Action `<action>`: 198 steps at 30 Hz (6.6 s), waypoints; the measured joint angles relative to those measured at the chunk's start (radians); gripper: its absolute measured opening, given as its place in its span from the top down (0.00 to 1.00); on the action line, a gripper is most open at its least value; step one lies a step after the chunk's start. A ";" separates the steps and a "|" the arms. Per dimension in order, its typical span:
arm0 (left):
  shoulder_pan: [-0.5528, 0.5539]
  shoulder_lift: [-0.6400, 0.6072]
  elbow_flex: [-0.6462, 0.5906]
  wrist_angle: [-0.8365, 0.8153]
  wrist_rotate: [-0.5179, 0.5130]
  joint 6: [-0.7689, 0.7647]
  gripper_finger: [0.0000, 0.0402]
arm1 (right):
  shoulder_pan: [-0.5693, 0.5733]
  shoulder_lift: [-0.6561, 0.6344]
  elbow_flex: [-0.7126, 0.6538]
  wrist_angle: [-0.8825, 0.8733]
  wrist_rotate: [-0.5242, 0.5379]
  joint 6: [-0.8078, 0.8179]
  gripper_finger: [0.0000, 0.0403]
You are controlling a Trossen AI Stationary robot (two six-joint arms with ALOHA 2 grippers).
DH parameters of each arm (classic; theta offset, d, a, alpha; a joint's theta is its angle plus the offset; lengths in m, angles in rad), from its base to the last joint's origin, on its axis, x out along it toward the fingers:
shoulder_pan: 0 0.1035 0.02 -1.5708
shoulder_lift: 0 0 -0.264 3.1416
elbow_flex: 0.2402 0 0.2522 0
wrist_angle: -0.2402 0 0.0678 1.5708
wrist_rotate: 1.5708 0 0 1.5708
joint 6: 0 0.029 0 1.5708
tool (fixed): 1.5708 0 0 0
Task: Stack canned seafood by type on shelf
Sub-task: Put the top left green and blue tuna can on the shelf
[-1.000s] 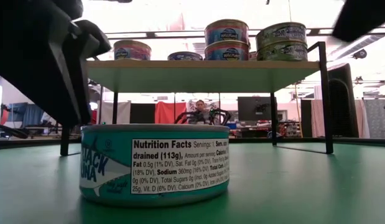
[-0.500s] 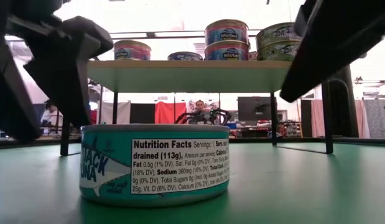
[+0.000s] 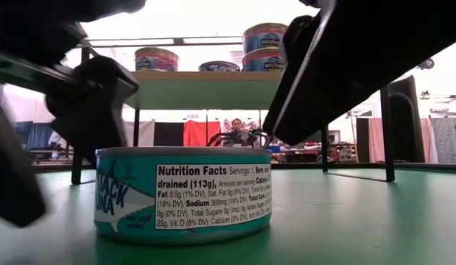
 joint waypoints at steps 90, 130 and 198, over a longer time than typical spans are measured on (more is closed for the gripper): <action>0.040 0.264 0.230 0.245 -0.117 0.149 0.09 | 0.058 0.021 -0.138 0.118 -0.033 -0.151 0.10; 0.040 0.238 0.316 0.045 -0.203 -0.076 0.09 | 0.043 0.014 -0.004 -0.056 -0.032 -0.182 0.10; 0.309 -0.338 0.215 -0.637 -0.390 -0.397 0.06 | -0.519 -0.258 0.144 0.083 -0.350 -0.493 0.98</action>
